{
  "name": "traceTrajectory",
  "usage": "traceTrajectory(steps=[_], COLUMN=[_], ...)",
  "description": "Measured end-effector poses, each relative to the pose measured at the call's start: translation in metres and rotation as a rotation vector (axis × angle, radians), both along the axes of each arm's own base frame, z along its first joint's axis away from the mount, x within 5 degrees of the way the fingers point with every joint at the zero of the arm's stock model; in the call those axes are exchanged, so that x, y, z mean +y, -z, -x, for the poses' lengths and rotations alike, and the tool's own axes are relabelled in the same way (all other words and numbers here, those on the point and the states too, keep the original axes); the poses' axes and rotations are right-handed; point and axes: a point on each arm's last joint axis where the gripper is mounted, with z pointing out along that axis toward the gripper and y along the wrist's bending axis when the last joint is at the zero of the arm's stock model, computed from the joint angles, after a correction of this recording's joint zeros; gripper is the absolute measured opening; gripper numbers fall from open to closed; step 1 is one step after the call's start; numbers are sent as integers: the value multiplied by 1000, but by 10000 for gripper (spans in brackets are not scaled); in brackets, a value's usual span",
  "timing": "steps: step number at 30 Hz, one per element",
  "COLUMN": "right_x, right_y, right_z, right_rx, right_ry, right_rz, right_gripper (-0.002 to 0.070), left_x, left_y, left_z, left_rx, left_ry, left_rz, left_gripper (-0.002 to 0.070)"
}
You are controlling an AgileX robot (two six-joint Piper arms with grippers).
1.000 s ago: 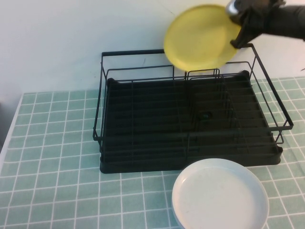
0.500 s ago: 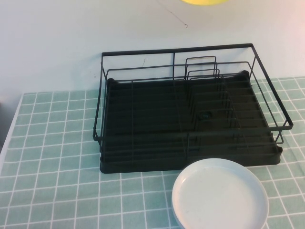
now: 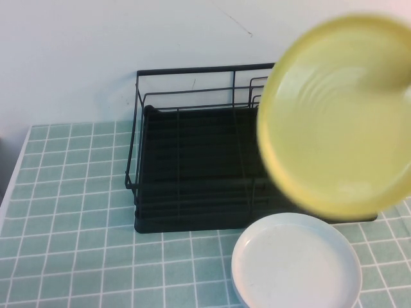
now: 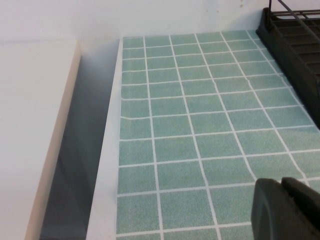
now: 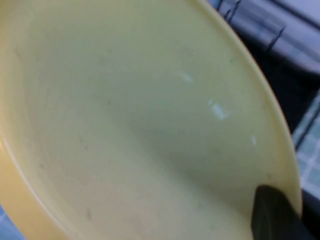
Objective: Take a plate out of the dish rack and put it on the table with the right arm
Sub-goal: Place the plate from the table
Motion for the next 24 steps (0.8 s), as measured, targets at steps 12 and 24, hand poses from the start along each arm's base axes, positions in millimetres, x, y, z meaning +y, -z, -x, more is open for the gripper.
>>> traceTrajectory(steps=[12, 24], right_x=[3, 4], right_y=[176, 230], right_z=[18, -3], right_rx=[397, 435], right_ry=[92, 193], right_rz=[-53, -67], right_gripper=[15, 26], left_x=[0, 0], left_y=[0, 0], left_z=[0, 0], left_rx=[0, 0], left_ry=[-1, -1], left_rz=[2, 2], left_gripper=[-3, -3])
